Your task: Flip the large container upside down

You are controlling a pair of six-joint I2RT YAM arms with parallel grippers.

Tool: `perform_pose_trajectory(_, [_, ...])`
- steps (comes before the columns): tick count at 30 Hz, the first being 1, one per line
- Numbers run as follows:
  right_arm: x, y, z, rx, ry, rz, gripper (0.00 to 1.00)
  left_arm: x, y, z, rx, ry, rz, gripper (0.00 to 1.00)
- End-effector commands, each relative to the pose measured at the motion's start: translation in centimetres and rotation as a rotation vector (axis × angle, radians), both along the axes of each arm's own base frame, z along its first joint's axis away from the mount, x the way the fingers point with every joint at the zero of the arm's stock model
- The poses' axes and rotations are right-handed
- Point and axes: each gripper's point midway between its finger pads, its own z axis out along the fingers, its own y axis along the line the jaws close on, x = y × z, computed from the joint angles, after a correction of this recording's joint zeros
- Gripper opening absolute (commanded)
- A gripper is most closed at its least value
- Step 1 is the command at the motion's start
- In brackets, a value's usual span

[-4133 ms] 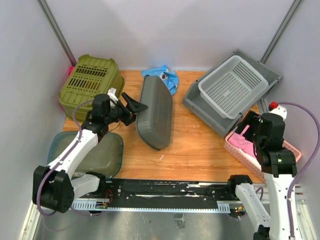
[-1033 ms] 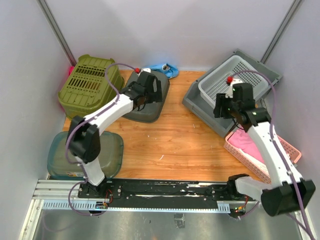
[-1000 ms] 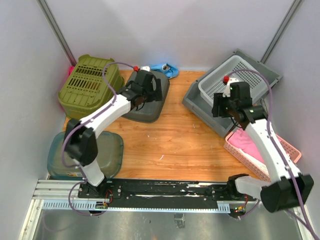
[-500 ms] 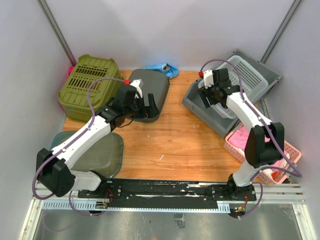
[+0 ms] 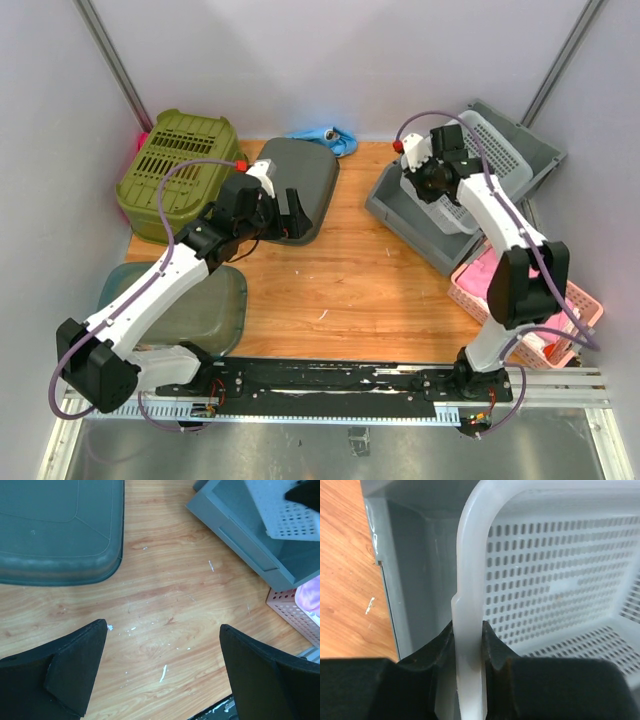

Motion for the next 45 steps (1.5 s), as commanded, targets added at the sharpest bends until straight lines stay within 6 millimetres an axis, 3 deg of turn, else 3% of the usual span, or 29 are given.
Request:
perform_pose_trajectory(1, [-1.5, 0.0, 10.9, 0.016, -0.219, 0.012, 0.01, 0.3, 0.3, 1.8, -0.015, -0.032, 0.024, 0.99])
perform_pose_trajectory(5, [-4.3, 1.8, 19.8, 0.195, -0.358, -0.01, 0.01, 1.2, 1.5, 3.5, -0.014, -0.093, 0.106, 0.99])
perform_pose_trajectory(9, [-9.4, 5.1, 24.8, 0.451, -0.349, 0.02, 0.01, 2.3, 3.9, 6.7, 0.024, -0.197, 0.217, 0.99])
perform_pose_trajectory(13, [-14.8, 7.6, 29.2, 0.701, -0.327, 0.047, 0.01, 2.7, 5.6, 10.4, 0.041, -0.227, 0.306, 0.99])
perform_pose_trajectory(18, [-22.1, 11.0, 33.6, 1.095, -0.241, 0.202, 0.01, 2.7, 7.1, 13.5, 0.023, -0.23, 0.4, 0.99])
perform_pose_trajectory(23, [-27.5, 12.3, 35.8, 1.376, -0.077, 0.285, 0.01, 2.5, 10.2, 17.9, -0.047, -0.306, 0.53, 0.99])
perform_pose_trajectory(26, [-28.1, 12.5, 35.1, 1.507, 0.047, 0.217, 0.01, 2.2, 11.3, 20.7, -0.079, -0.362, 0.569, 0.99])
perform_pose_trajectory(30, [-27.5, 13.0, 33.3, 1.634, 0.186, 0.133, 0.01, 2.1, 11.6, 22.4, -0.095, -0.396, 0.573, 0.99])
perform_pose_trajectory(33, [-27.0, 13.3, 31.7, 1.7, 0.293, 0.07, 0.01, 2.0, 11.6, 22.3, -0.088, -0.391, 0.572, 0.99])
perform_pose_trajectory(36, [-26.4, 13.5, 28.8, 1.712, 0.391, -0.034, 0.0, 2.0, 11.4, 21.5, -0.082, -0.374, 0.563, 0.99])
perform_pose_trajectory(41, [-26.1, 13.7, 22.3, 1.716, 0.572, -0.21, 0.01, 2.2, 11.1, 20.2, -0.073, -0.349, 0.555, 0.99])
perform_pose_trajectory(45, [-26.3, 13.4, 18.0, 1.708, 0.621, -0.314, 0.01, 2.4, 10.8, 19.3, -0.066, -0.338, 0.549, 0.99])
